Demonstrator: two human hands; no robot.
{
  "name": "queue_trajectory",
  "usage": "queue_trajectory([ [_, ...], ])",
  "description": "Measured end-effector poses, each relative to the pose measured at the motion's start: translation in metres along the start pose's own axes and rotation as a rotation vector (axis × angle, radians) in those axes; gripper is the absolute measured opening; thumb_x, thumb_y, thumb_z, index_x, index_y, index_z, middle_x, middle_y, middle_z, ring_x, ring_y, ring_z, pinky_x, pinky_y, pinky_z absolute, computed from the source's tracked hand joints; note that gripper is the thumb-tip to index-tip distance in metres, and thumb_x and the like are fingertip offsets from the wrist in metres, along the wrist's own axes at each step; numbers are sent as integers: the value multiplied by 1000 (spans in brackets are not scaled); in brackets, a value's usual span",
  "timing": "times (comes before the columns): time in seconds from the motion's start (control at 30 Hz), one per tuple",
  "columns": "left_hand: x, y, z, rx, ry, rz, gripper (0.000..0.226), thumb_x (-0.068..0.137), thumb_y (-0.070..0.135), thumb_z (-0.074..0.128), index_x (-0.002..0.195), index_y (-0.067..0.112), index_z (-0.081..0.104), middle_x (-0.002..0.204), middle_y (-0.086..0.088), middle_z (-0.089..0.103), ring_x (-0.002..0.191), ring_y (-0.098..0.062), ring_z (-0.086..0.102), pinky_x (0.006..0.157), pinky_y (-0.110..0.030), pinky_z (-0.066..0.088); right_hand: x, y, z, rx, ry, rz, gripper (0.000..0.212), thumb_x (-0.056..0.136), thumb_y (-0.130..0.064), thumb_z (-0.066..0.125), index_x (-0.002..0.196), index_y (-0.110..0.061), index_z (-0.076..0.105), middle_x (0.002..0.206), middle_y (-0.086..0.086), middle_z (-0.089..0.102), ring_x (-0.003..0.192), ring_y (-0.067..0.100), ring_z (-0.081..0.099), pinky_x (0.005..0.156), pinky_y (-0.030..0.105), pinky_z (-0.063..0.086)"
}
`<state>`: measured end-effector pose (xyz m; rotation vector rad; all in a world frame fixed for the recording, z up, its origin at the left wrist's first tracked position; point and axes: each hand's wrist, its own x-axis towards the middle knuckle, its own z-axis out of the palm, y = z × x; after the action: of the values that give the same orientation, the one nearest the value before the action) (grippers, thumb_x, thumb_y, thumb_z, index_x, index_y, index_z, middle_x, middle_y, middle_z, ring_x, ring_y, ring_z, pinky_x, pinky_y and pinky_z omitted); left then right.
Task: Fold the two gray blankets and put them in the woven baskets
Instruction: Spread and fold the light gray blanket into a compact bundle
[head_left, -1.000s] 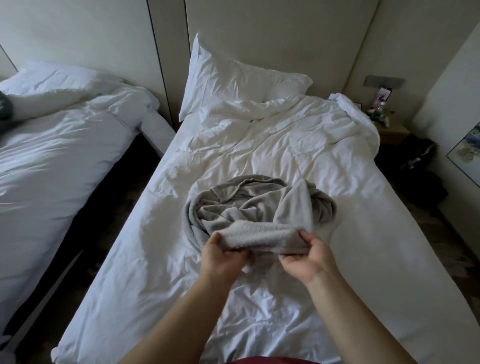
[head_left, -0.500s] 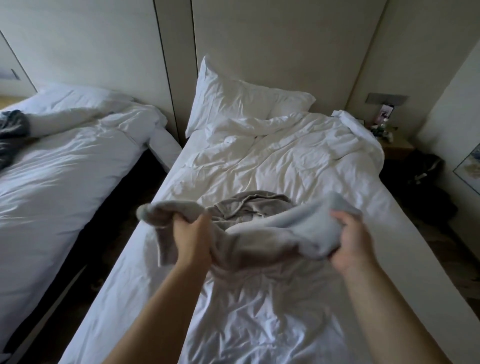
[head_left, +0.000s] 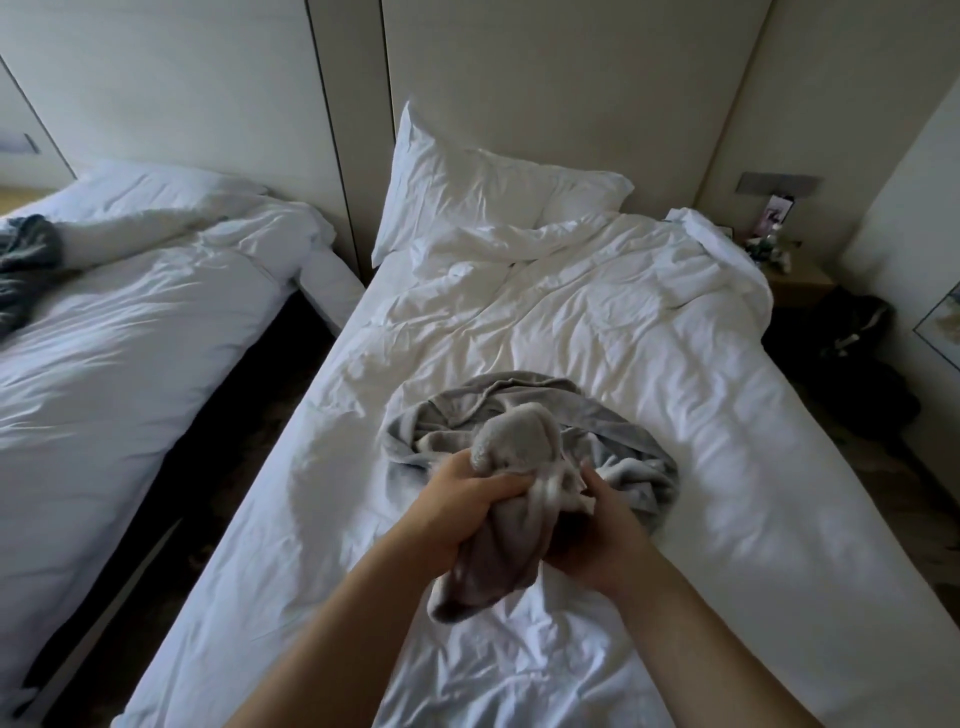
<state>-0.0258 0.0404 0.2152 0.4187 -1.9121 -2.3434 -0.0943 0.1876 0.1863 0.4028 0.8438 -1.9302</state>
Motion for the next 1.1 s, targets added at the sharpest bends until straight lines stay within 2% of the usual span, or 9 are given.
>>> queue_trajectory([
  [0.13,-3,-1,-4,35,9,4,21,77,12,74,98,11,72,95,-13,74,92,-29,70,79,-33,57,4,-17,-17,248,128,-225,69,18,7,86,82,4,63,77,19,66,72,29,67,78,32,55],
  [0.23,7,-1,-14,150,494,30,8,82,18,69,88,13,69,82,-7,74,79,-22,69,74,-39,58,-3,-37,-20,145,359,-423,4,71,3,56,74,0,55,70,18,60,63,31,61,58,35,53],
  [0.33,10,-4,-14,123,715,103,15,78,17,69,71,18,55,59,3,58,55,-13,55,52,-28,49,-7,-46,-19,-127,545,-491,15,79,3,42,66,-4,47,69,12,48,63,27,51,63,34,46],
  [0.43,9,-8,8,9,413,-76,18,83,28,72,83,13,62,59,-3,58,38,-12,50,34,-18,35,-17,-21,-1,-437,336,-386,18,77,5,47,63,1,56,62,15,54,53,27,54,55,29,46],
  [0.5,6,-10,22,-11,124,-331,36,86,43,66,95,8,69,69,-13,64,52,-24,57,45,-27,41,-22,0,9,-706,202,-358,17,72,6,53,70,2,69,68,21,64,62,30,61,61,34,50],
  [0.67,6,-33,21,-61,149,-359,20,93,12,53,106,2,66,105,-25,69,91,-35,70,79,-45,58,-30,0,1,-946,13,-103,34,77,-17,71,109,-7,68,98,12,75,92,24,71,82,34,56],
  [0.83,-2,-41,20,305,155,-181,23,88,7,58,68,6,70,78,-14,67,63,-25,61,57,-38,53,-18,-18,-19,-959,589,-458,37,95,-34,51,80,-3,64,73,7,60,72,24,59,69,41,49],
  [1.0,-9,-43,25,515,-78,-113,34,86,10,61,53,18,58,50,5,51,52,-11,47,50,-25,39,-6,-5,-16,-726,346,-326,31,88,-43,63,105,-17,69,97,4,74,91,17,70,79,29,54],
  [1.1,-5,-49,21,660,-92,-66,44,83,19,68,49,18,39,45,11,36,45,-3,32,48,-23,30,-2,4,-21,-754,486,-362,12,85,-17,67,87,-6,72,83,12,73,76,21,69,66,26,52],
])
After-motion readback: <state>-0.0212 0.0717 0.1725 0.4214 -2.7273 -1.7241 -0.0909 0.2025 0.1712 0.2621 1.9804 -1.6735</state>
